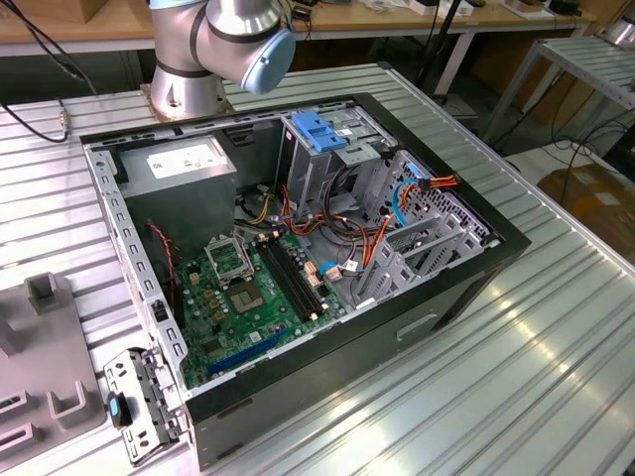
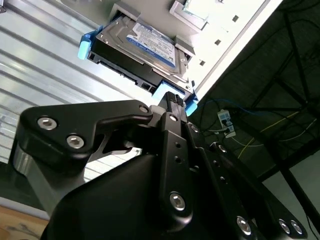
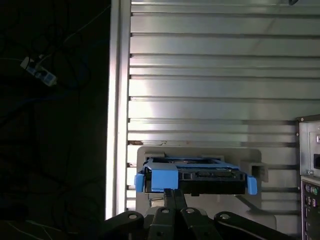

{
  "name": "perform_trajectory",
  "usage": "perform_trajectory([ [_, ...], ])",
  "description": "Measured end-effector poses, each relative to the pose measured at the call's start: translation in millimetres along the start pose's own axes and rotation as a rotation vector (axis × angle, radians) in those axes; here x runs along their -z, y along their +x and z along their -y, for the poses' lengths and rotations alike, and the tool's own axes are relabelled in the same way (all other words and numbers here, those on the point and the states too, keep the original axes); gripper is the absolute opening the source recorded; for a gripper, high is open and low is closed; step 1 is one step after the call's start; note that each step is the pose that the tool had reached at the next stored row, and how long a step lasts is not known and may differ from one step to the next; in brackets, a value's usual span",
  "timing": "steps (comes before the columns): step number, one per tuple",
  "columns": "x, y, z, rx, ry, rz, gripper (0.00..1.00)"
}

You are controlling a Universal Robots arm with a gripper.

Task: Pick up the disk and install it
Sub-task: 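Pick up the disk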

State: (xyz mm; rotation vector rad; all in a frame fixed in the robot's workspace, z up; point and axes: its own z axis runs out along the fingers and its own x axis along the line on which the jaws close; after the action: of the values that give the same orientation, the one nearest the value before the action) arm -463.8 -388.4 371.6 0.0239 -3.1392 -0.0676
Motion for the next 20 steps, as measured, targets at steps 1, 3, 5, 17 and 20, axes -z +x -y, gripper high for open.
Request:
perform_trajectory([
  [1, 0.0, 0.0, 0.0, 0.010, 0.0000, -0.0005, 0.11],
  [3, 0.1, 0.0, 0.0, 0.035, 0.0001, -0.0016, 0.11],
  [5, 0.0, 0.0, 0.0, 0.064, 0.0001, -0.0028, 0.11],
  [17, 0.1, 0.0, 0.0, 0.154, 0.0002, -0.0067, 0.11],
  [20, 0.0, 0.0, 0.1, 0.174, 0.0003, -0.0075, 0.11],
])
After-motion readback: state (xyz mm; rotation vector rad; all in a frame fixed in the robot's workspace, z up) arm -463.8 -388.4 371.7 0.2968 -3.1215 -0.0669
